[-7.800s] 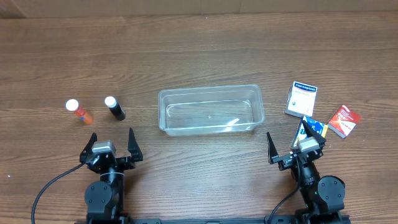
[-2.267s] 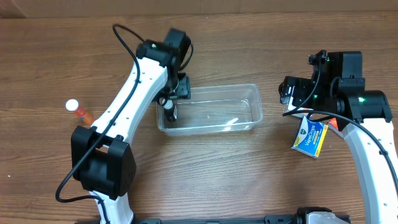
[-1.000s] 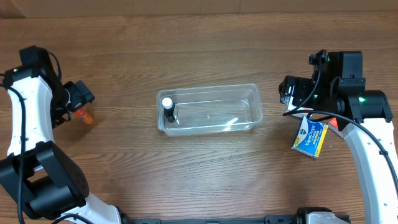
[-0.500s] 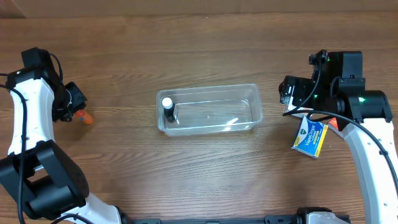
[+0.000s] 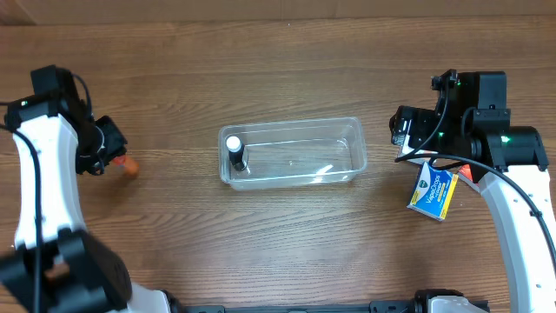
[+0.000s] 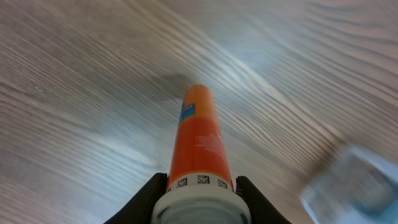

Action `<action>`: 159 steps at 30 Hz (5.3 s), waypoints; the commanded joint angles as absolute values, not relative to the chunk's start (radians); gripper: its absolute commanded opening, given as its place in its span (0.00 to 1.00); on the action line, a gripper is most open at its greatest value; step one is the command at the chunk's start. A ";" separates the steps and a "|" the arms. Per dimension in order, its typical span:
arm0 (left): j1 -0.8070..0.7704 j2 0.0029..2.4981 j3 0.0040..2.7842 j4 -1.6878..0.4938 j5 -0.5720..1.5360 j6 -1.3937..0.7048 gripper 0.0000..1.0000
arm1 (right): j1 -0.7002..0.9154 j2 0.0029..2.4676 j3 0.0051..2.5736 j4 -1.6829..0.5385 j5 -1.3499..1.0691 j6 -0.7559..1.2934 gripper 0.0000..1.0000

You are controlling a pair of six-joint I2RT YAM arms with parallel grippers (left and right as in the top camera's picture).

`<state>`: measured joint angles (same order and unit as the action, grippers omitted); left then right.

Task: Pack container
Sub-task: 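Place the orange tube beside the bottle in the container, release, then grasp the white Hansaplast box with the right gripper, then lower the Hansaplast box into the container's right end, release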

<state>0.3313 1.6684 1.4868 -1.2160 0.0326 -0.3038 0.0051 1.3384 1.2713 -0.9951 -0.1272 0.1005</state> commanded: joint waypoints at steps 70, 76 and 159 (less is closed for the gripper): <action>0.167 1.394 1.736 -1.340 0.001 -0.437 1.00 | -0.168 1.642 1.503 -1.070 -0.023 0.126 1.00; 0.167 1.429 1.736 -1.348 0.001 -0.432 1.00 | -0.169 1.884 1.503 -1.045 -0.023 0.122 1.00; 0.167 1.453 1.736 -1.369 -0.004 -0.403 1.00 | 0.272 1.468 1.572 -1.101 0.242 0.376 1.00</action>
<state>0.1642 1.4544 1.7248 -1.3663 -0.0109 -0.4301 0.3824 1.6093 1.4773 -1.0718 0.1322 0.3019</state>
